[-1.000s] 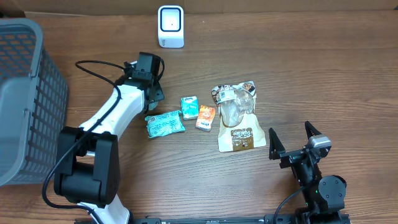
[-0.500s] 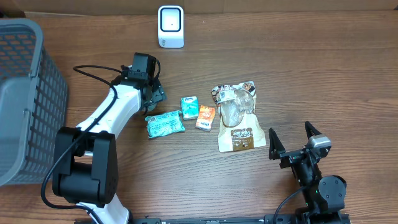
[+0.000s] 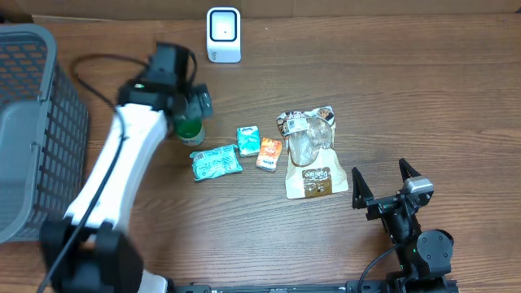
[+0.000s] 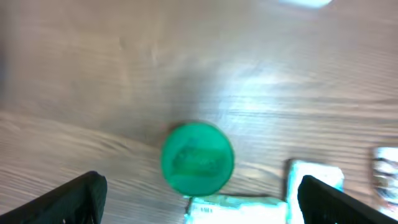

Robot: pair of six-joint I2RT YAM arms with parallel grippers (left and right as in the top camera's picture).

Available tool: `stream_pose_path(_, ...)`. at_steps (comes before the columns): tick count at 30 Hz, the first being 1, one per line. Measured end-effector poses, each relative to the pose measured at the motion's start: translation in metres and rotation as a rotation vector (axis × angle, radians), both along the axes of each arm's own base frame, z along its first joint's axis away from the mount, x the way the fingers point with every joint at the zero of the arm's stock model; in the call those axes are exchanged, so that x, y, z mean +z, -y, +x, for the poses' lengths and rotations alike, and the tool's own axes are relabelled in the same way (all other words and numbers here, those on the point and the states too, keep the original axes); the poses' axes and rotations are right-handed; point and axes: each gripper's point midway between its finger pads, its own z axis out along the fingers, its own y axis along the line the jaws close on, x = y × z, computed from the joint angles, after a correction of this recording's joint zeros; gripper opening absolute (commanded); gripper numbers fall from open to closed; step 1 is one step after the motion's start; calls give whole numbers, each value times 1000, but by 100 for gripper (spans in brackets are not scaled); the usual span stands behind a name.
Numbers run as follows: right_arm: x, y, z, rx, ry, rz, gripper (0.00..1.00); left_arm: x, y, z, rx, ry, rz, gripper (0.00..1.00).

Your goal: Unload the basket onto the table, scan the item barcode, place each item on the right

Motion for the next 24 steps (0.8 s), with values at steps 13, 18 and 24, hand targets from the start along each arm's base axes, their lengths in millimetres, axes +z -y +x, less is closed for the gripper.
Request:
stream_pose_path(13, 0, 0, 0, 0, 0, 0, 100, 109, -110, -25, 43, 197, 125, 99)
stream_pose_path(18, 0, 0, 0, 0, 0, 0, 100, 105, -117, -27, -17, 185, 98, 100)
stream_pose_path(24, 0, 0, 0, 0, 0, 0, 100, 105, -120, -27, -48, 187, 95, 100)
